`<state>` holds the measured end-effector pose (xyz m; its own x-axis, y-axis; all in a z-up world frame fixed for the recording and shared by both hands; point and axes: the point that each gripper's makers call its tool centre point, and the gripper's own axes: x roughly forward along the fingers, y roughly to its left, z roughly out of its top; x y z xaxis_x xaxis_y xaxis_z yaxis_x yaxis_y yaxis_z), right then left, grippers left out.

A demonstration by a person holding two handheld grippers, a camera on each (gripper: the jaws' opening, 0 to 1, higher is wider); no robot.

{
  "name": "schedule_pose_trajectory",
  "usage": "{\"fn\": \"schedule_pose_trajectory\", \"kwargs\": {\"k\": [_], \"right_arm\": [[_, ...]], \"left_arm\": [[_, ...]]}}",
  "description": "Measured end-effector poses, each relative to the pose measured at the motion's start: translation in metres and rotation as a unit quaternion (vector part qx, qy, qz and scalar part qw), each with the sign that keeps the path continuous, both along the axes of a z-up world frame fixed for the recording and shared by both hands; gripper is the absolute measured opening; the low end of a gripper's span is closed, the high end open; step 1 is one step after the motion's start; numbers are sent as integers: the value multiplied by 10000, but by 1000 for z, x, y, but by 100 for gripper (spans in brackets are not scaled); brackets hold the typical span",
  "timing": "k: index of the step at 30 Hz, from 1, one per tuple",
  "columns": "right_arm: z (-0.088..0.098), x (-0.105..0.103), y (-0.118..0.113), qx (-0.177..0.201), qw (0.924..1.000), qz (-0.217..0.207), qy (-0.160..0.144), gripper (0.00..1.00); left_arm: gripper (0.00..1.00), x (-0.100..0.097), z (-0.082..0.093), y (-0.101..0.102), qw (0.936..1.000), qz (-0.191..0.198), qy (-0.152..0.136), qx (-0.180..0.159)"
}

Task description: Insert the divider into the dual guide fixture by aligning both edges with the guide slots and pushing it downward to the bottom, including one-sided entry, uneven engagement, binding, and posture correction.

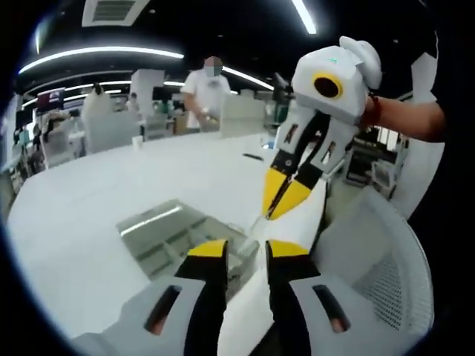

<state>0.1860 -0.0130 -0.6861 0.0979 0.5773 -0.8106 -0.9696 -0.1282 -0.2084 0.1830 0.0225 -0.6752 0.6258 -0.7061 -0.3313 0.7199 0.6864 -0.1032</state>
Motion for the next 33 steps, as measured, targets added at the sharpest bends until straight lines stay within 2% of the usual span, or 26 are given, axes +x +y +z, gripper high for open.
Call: {"fn": "schedule_pose_trajectory", "kwargs": {"k": [5, 10, 19, 22, 33], "right_arm": [[-3, 7, -4, -112, 9999, -6, 1, 0], [-6, 21, -10, -278, 9996, -6, -62, 0], [-14, 35, -11, -395, 9992, -60, -70, 0], [-15, 38, -12, -388, 9992, -72, -24, 0], [-27, 52, -15, -628, 9980, -35, 38, 0]], "left_arm": [[25, 0, 0, 3, 10000, 64, 13, 13], [34, 2, -1, 8, 9998, 186, 64, 12], [39, 0, -4, 4, 9997, 185, 165, -27], [44, -1, -5, 4, 9996, 180, 215, -63], [54, 2, -6, 4, 9993, 269, 246, -59]]}}
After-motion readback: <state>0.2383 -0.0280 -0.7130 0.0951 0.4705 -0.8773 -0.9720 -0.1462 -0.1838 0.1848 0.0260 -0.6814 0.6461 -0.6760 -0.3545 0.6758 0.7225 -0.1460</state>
